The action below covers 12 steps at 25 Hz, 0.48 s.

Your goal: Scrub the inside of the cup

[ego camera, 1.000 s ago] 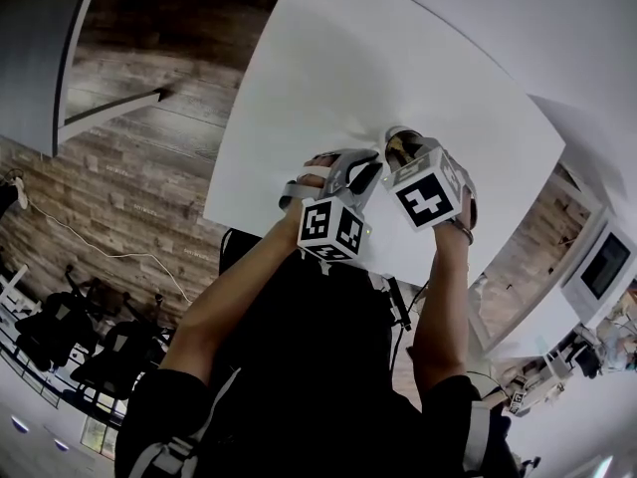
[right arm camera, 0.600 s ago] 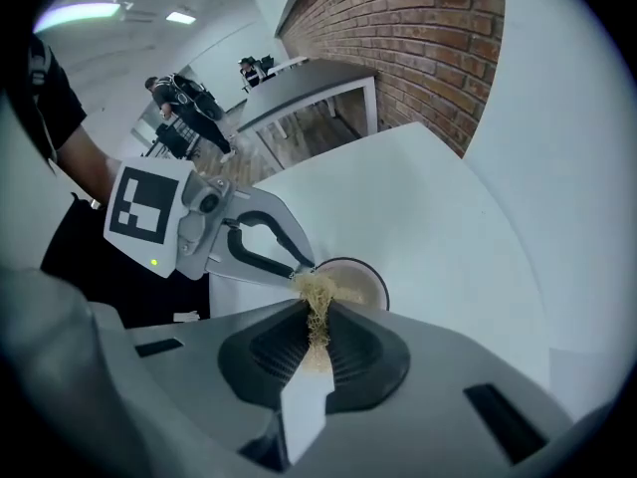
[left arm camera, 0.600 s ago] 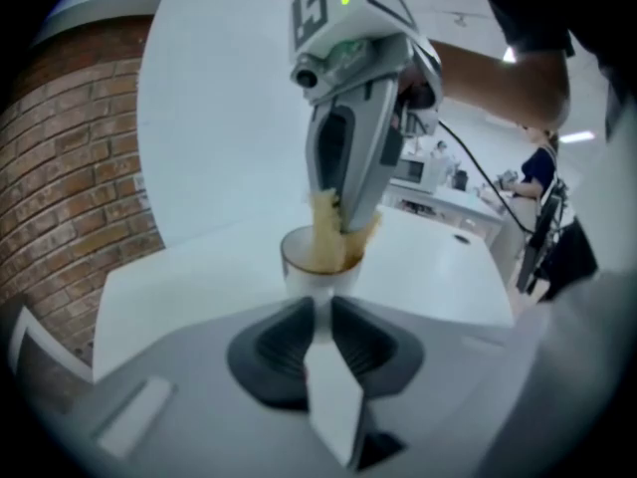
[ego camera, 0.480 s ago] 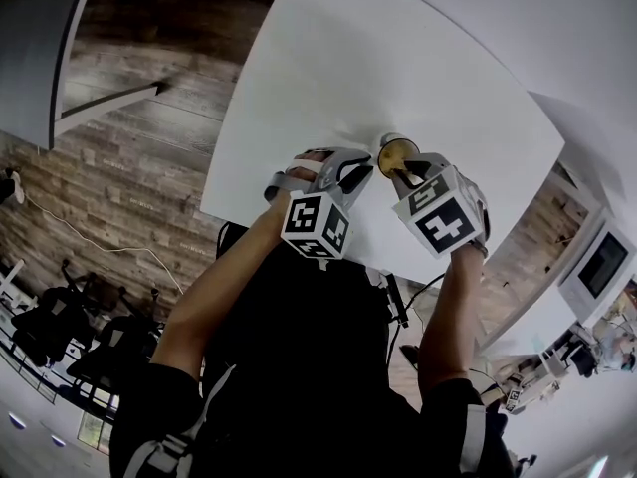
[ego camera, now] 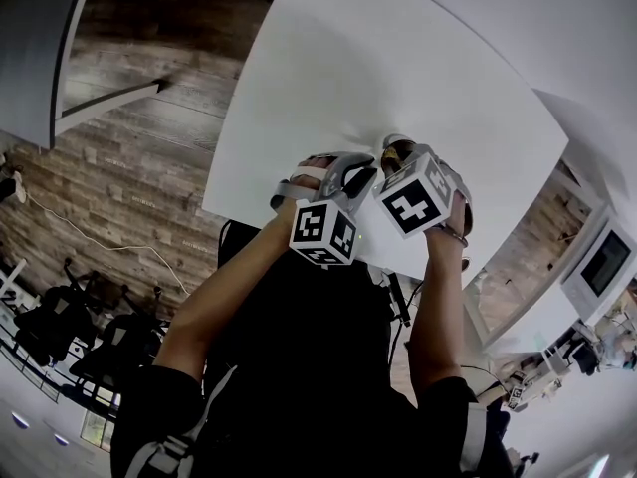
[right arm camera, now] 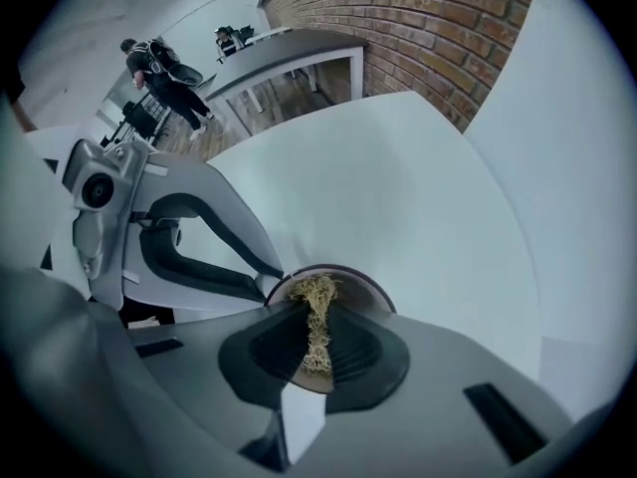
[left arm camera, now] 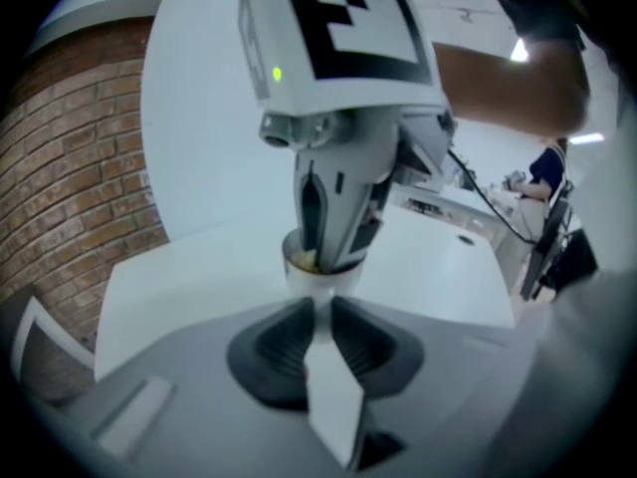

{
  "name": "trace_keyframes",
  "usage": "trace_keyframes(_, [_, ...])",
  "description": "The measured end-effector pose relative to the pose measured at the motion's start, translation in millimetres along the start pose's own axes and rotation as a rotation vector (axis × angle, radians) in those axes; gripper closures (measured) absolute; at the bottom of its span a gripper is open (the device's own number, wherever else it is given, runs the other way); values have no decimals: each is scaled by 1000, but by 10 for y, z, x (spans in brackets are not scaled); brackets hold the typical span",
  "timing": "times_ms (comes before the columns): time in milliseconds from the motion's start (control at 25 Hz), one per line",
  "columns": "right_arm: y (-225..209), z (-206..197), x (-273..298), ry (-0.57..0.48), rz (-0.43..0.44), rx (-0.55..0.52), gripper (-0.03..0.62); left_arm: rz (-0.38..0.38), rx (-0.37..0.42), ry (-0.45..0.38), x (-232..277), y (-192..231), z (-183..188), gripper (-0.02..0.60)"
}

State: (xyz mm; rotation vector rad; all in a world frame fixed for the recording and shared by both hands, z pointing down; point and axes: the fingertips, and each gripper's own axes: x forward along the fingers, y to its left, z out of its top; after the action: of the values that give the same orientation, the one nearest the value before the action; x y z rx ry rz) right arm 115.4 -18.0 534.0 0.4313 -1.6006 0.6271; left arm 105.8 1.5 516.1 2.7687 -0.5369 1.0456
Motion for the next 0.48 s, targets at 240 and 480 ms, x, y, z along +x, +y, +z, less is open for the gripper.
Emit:
trace_keyframes(240, [-36, 62, -169, -193, -15, 215, 565, 45, -38, 15, -8, -40, -11, 523])
trace_keyframes(480, [-192, 79, -468, -480, -54, 511, 565, 70, -76, 18, -28, -18, -33, 523])
